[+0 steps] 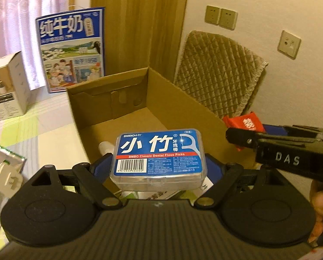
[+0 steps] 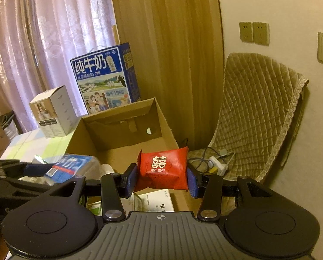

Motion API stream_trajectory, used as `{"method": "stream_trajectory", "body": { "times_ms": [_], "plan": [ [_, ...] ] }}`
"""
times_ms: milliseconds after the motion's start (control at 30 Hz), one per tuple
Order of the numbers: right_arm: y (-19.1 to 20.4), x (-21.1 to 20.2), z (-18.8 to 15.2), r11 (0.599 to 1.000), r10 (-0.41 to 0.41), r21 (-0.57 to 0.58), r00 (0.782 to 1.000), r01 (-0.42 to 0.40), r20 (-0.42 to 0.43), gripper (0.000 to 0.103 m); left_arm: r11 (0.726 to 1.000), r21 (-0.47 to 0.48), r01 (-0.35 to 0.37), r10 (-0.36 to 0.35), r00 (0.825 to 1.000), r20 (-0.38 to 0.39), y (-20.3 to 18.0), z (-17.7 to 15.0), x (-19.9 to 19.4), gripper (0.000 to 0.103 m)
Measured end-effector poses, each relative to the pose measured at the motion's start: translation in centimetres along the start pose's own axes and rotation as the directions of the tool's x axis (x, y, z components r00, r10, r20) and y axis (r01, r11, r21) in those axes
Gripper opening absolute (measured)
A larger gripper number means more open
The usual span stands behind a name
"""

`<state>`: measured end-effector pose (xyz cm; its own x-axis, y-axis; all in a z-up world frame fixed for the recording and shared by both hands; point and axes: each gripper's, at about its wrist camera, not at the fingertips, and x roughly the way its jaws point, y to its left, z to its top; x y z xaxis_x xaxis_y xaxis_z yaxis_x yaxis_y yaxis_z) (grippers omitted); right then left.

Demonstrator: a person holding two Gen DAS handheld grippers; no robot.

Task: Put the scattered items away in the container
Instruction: 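Open left tool to drop floss box while right tool releases red candy into box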

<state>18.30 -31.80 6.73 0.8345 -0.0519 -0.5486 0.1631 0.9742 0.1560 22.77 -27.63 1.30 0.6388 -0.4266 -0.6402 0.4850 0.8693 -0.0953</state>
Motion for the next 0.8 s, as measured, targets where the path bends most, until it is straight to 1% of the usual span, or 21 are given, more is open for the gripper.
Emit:
{"method": "stream_trajectory", "body": {
  "times_ms": [67, 167, 400, 633, 667, 700, 767, 800],
  "plan": [
    [0.0, 0.1, 0.0, 1.000, -0.002, 0.001, 1.000, 0.002, -0.001, 0.044, 1.000, 0.022, -0.010, 0.010, 1.000, 0.001, -0.1, 0.2, 0.2, 0.087],
    [0.0, 0.2, -0.1, 1.000, -0.004, -0.001, 1.000, 0.004, -0.004, 0.044, 0.999, 0.040, -0.019, 0.018, 1.000, 0.015, 0.2, 0.1, -0.3, 0.088],
    [0.8, 0.4, -0.3, 1.000, 0.015, -0.005, 1.000, -0.015, -0.014, 0.044, 0.998, 0.010, -0.062, 0.062, 0.998, 0.027, 2.1, -0.7, -2.1, 0.088],
    [2.2, 0.9, -0.1, 0.999, 0.041, -0.011, 0.999, -0.042, -0.017, 0.045, 0.997, -0.005, -0.080, 0.080, 0.996, 0.030, 3.1, -1.1, -3.4, 0.088],
    [2.3, 1.0, -0.1, 0.999, 0.051, -0.010, 0.998, -0.051, -0.020, 0.046, 0.997, -0.006, -0.081, 0.081, 0.996, 0.031, 3.1, -1.1, -3.6, 0.088],
    [2.4, 1.1, 0.0, 0.998, 0.063, -0.011, 0.998, -0.064, -0.023, 0.056, 0.997, -0.007, -0.081, 0.081, 0.996, 0.032, 3.2, -1.1, -3.7, 0.088],
    [2.6, 1.0, 0.1, 0.998, 0.065, -0.014, 0.998, -0.066, -0.011, 0.069, 0.997, -0.012, -0.082, 0.083, 0.996, 0.032, 3.4, -1.2, -3.9, 0.088],
    [2.6, 0.9, 0.1, 0.998, 0.062, -0.014, 0.998, -0.062, -0.006, 0.069, 0.996, -0.014, -0.084, 0.085, 0.996, 0.033, 3.5, -1.2, -4.0, 0.088]
  ]
}}
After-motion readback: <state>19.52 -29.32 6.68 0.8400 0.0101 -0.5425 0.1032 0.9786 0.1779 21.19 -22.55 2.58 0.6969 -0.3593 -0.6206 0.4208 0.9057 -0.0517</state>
